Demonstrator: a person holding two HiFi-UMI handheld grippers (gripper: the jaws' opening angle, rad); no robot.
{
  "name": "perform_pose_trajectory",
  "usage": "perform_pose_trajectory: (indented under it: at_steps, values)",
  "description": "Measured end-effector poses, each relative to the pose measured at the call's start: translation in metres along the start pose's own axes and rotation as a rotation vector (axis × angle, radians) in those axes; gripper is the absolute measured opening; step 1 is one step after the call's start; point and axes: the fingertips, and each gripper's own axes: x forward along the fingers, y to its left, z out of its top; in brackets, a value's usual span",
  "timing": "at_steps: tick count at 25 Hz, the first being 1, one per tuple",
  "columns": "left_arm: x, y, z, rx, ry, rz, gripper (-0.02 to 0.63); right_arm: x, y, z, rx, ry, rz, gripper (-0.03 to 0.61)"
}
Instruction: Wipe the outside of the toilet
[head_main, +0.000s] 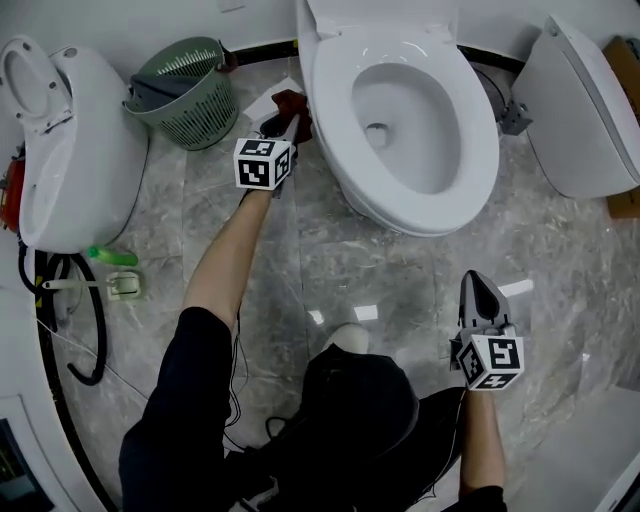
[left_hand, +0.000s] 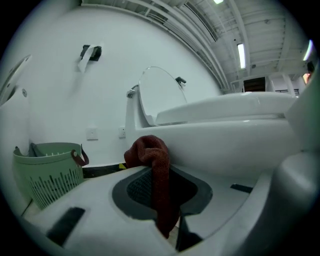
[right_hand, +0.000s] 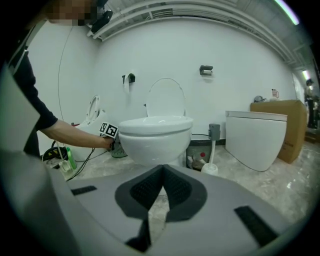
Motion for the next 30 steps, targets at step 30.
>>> perform_pose_trajectory:
  at_steps: [30]
  values:
    - [-0.109,-0.159,-0.004,0.018,-0.053,-0.126,0.061,-0.039,0.006,-0.020,0.070,-0.075,0.021,0.005]
